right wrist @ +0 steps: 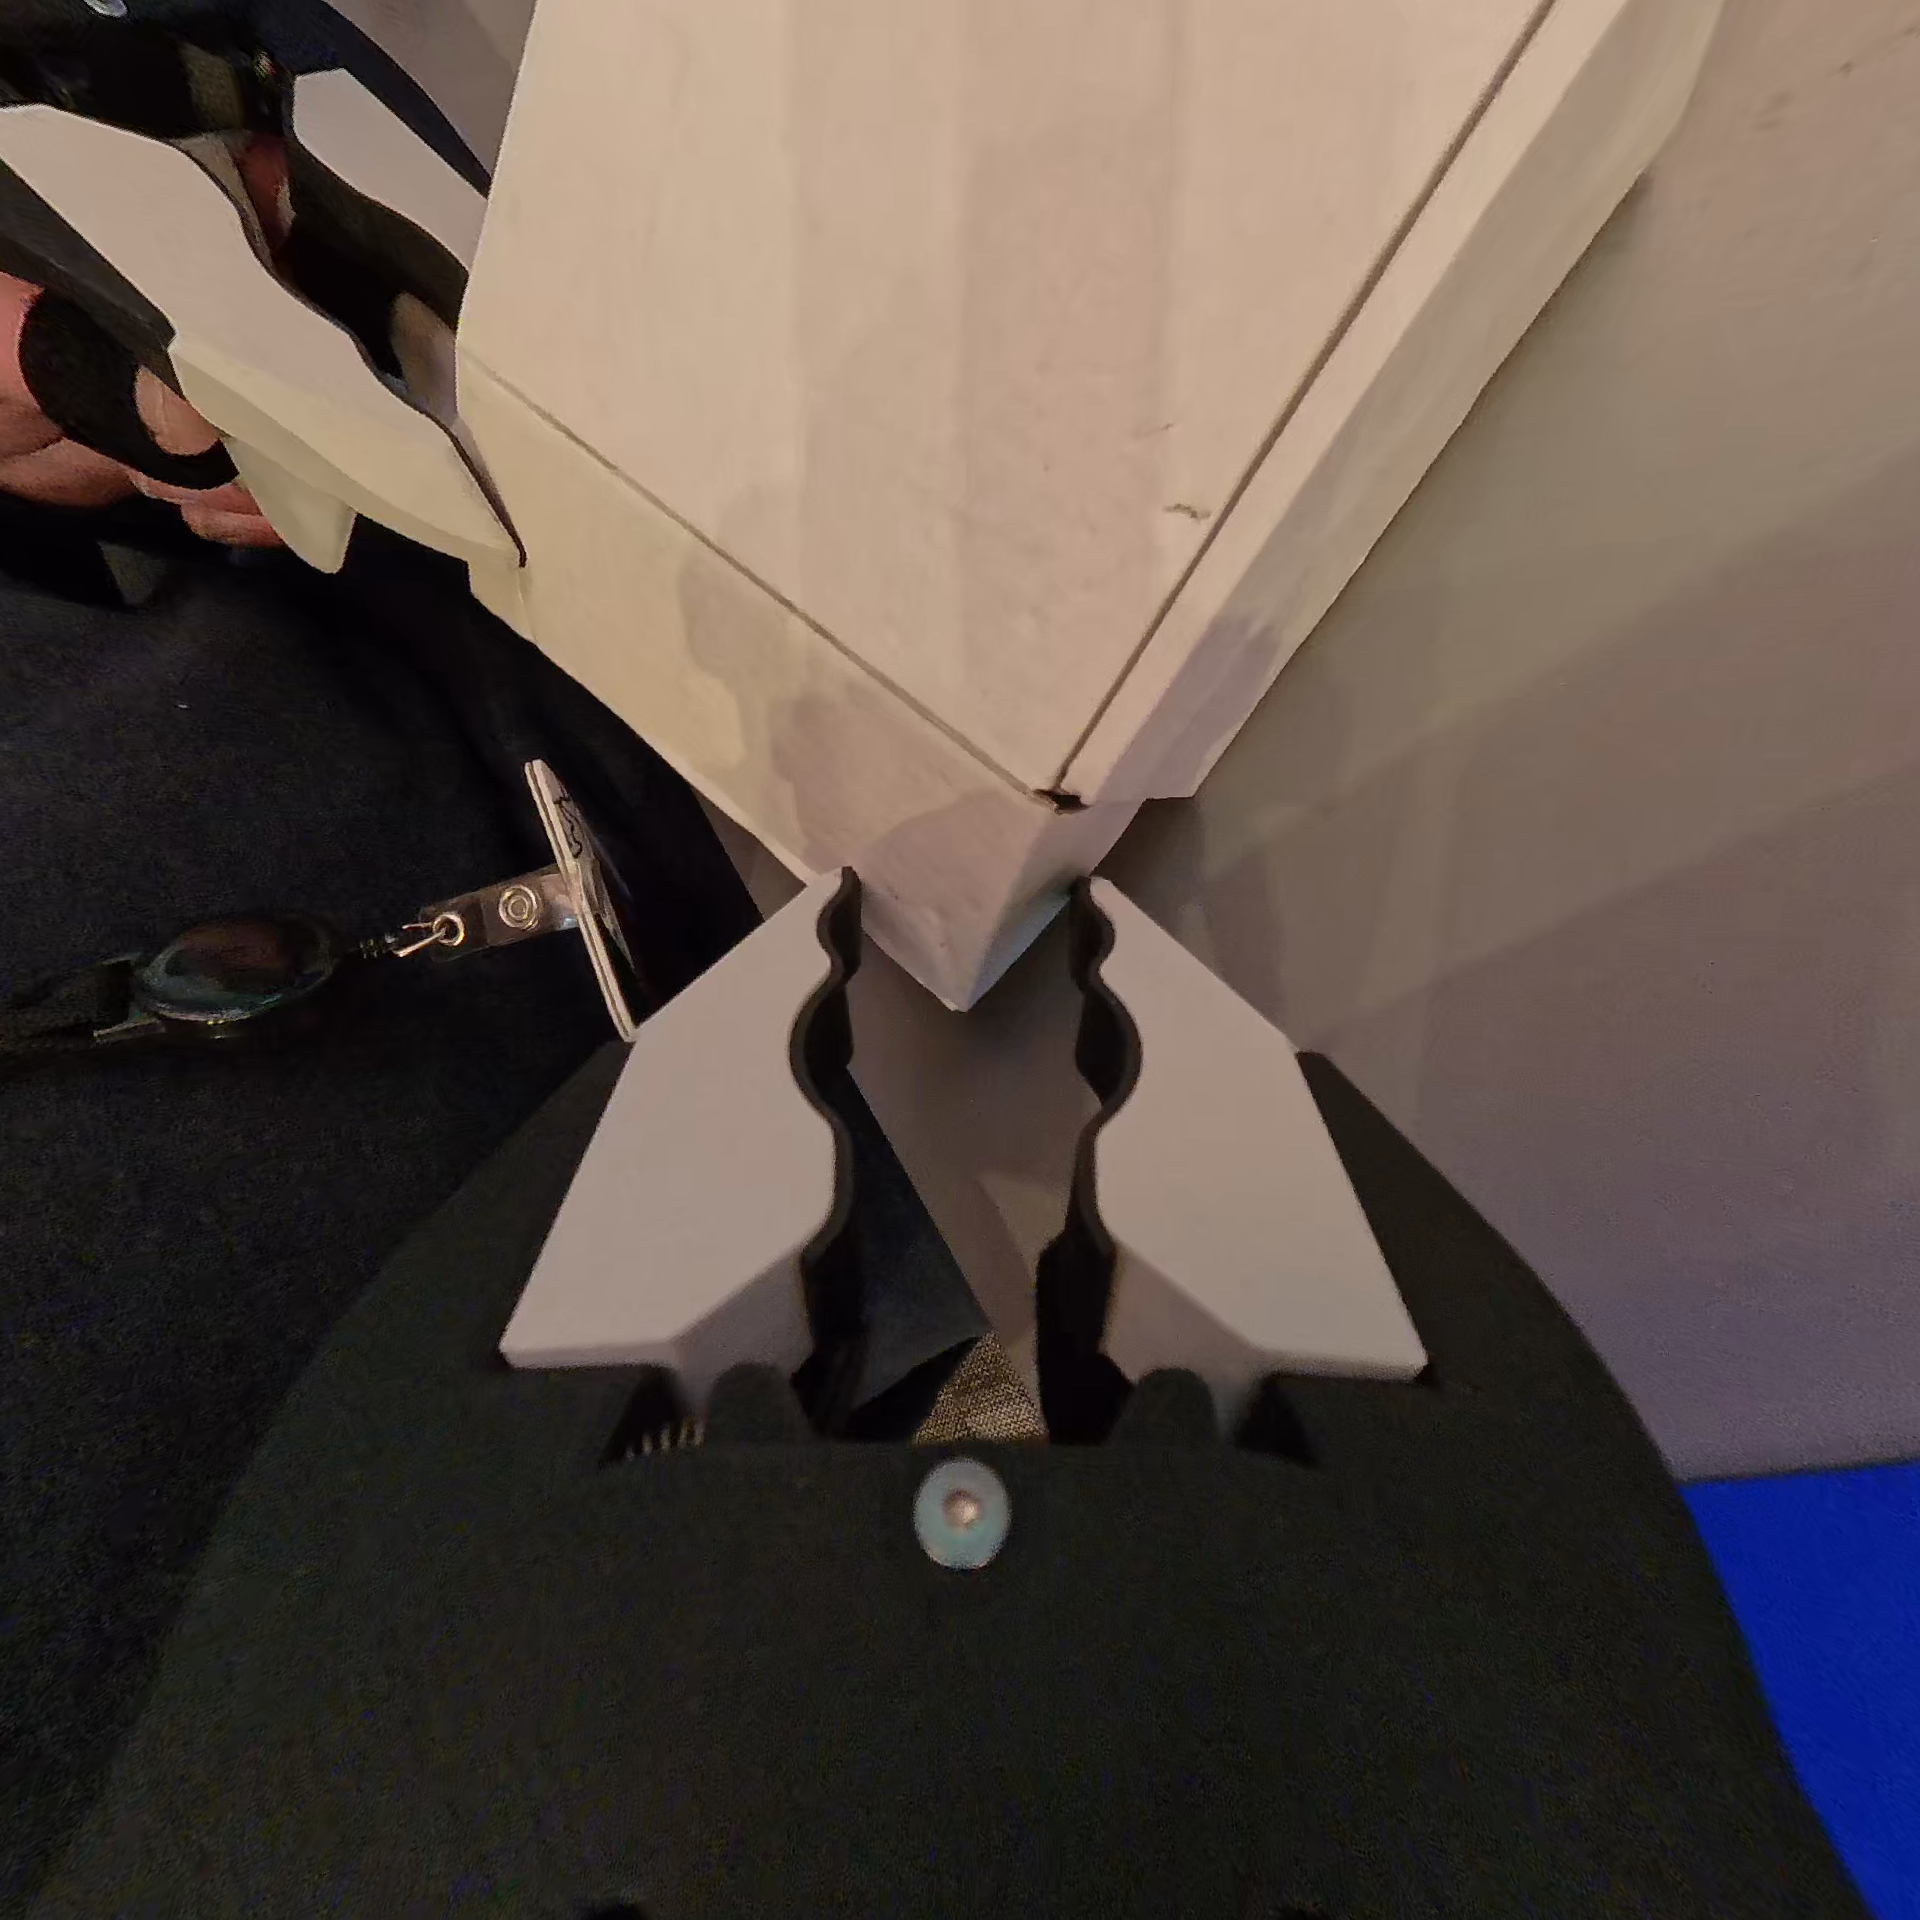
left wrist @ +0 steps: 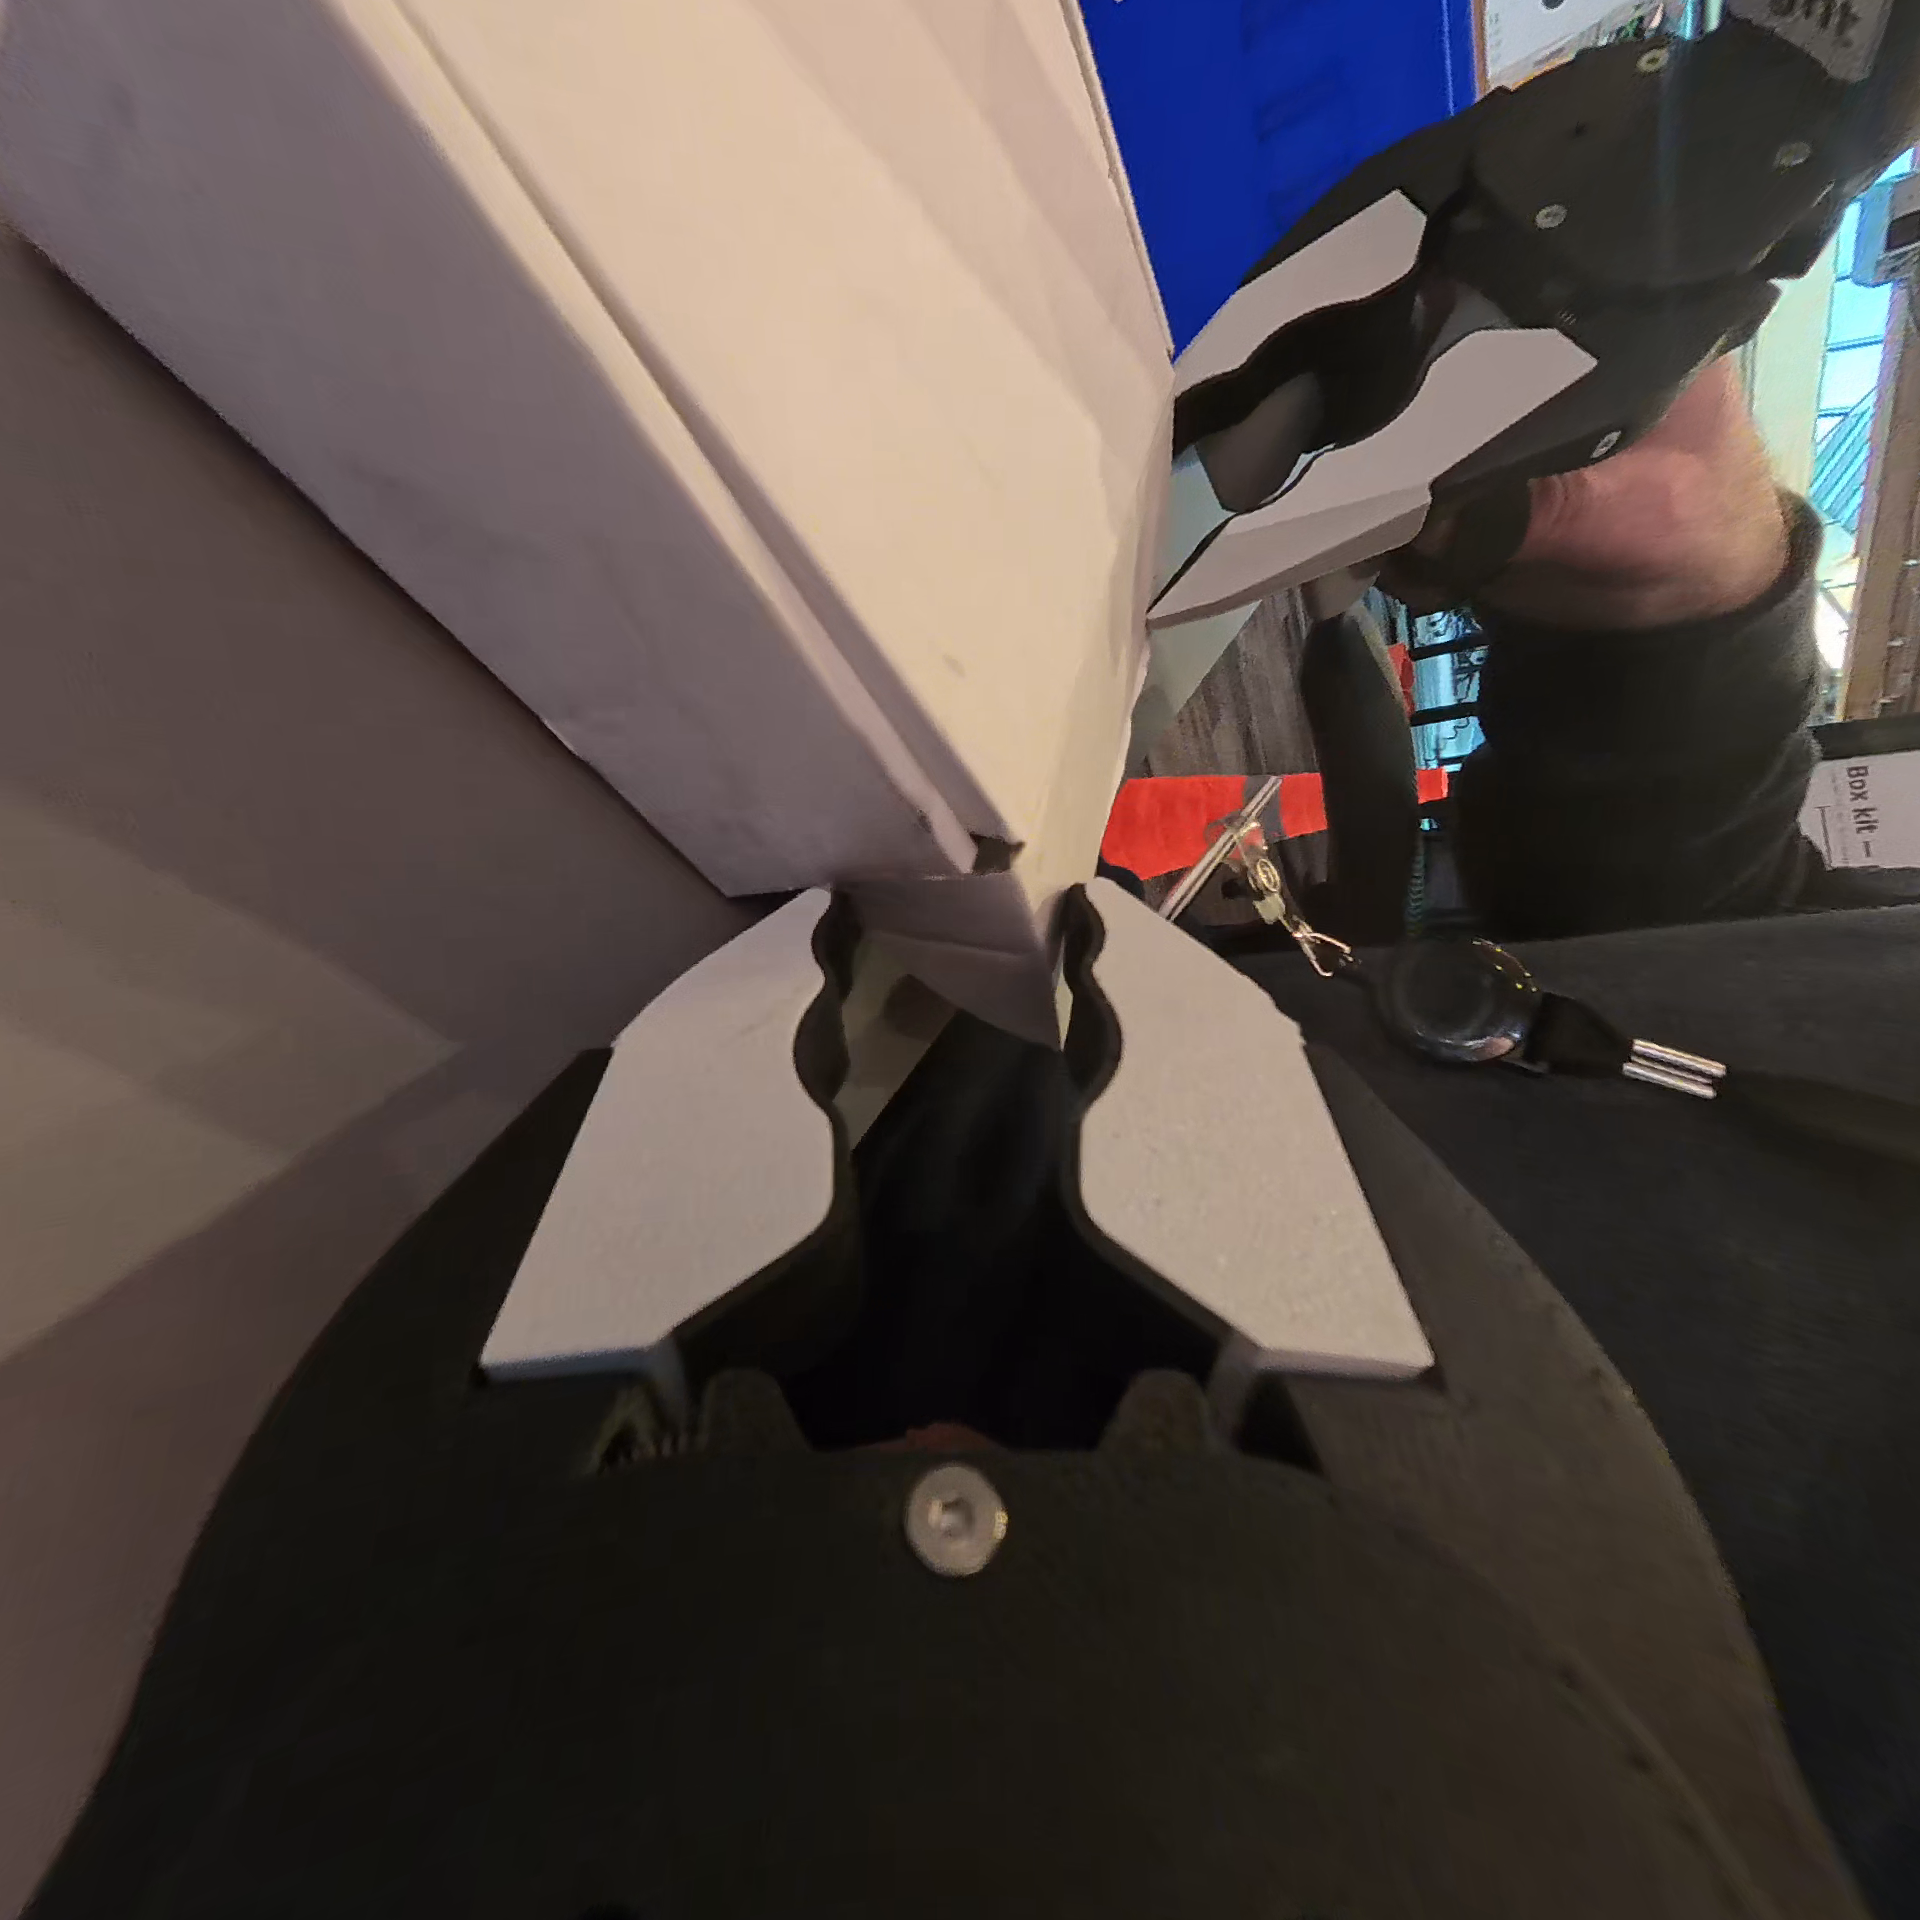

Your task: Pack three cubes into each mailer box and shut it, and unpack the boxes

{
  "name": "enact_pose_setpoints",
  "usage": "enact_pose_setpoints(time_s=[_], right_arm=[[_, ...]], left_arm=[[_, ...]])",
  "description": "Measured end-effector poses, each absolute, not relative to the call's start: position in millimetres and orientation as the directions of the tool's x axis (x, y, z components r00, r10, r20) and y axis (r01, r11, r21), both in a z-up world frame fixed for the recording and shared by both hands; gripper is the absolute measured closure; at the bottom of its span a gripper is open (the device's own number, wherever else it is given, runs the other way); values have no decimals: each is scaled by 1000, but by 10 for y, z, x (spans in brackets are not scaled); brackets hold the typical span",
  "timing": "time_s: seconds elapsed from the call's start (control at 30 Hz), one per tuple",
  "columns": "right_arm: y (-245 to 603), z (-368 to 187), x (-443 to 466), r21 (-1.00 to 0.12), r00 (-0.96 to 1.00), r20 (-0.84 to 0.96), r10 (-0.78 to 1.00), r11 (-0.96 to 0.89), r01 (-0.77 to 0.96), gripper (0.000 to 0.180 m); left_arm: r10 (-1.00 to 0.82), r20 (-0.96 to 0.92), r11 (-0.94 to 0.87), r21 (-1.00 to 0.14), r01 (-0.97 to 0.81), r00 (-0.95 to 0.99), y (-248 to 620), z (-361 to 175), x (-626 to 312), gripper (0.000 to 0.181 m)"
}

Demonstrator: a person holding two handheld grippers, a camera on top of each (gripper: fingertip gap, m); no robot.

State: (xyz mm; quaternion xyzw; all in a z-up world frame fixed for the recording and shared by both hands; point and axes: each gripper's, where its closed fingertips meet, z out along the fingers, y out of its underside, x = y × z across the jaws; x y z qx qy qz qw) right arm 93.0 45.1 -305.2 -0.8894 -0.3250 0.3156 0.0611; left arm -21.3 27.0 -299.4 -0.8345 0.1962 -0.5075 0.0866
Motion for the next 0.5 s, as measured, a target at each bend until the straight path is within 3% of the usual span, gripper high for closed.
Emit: enact_pose_setpoints(time_s=[0.3, 0.4, 0.5], right_arm=[[486, -3014, 946, -301, 587, -515, 624, -773, 558, 139], [621, -2917, 933, -363, 585, -499, 639, -767, 529, 136], [664, -2974, 926, -354, 585, -466, 663, -746, 564, 138]], left_arm=[[-368, 840, -928, -308, -207, 398, 317, -2981, -219, 142], [-372, 837, -927, -311, -211, 401, 348, -2981, -223, 141], [-376, 836, -924, -308, -224, 400, 346, -2985, -221, 141]])
